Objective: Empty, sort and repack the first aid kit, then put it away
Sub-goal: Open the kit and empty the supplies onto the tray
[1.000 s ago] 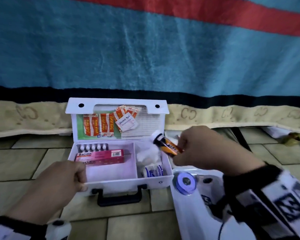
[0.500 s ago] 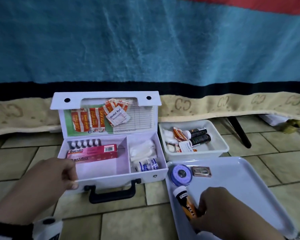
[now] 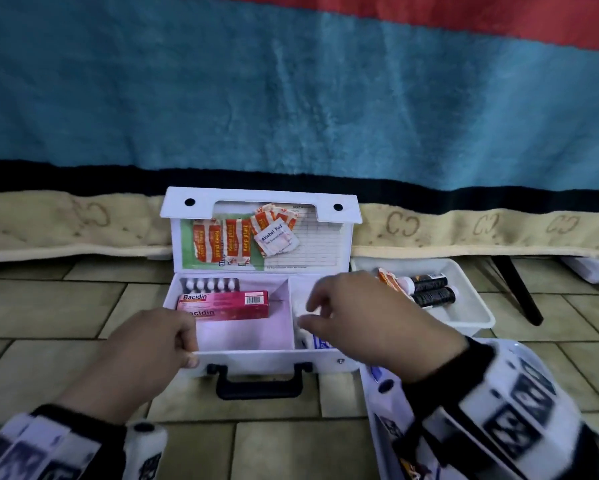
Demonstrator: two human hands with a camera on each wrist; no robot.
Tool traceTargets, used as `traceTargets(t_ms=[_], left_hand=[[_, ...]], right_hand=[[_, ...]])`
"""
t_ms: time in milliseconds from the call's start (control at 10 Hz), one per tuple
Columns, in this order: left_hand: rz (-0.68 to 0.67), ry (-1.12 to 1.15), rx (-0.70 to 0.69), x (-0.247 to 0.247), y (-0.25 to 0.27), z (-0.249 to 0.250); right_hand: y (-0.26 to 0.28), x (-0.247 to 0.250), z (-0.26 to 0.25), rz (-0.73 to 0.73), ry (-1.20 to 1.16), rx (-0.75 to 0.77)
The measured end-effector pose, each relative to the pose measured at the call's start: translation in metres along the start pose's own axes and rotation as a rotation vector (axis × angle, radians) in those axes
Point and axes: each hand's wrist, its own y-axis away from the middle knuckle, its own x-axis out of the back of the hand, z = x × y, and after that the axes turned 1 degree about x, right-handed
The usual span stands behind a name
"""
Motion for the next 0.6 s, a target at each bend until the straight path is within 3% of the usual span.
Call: traceTargets(t_ms=[100,200,300,500,600], left_hand=[[0.011,0.018,-0.005,0.000,0.001,0.001],[0.016,-0.001,-0.007,0.000,0.001,0.000],[0.018,-0.017,-0.016,-0.002,-0.001,-0.003],[0.042,-0.048,-0.037,-0.002,0.001,-0.003],[0.029,-0.057,-0.029,-0.001,0.000,-0.003]], right_hand=[[-0.048,-0.011,-0.027,-0.151,0.195,0.211],[-0.078,-0.029,-0.044,-0.292,0.403,0.256],[-0.088,-0.043,-0.055,-0.309,0.532,0.201],[-0.085,-0.052,-0.057,-0.165,0.372,0.186],[-0.086,-0.052,-0.057,-0.213,0.313,0.149]])
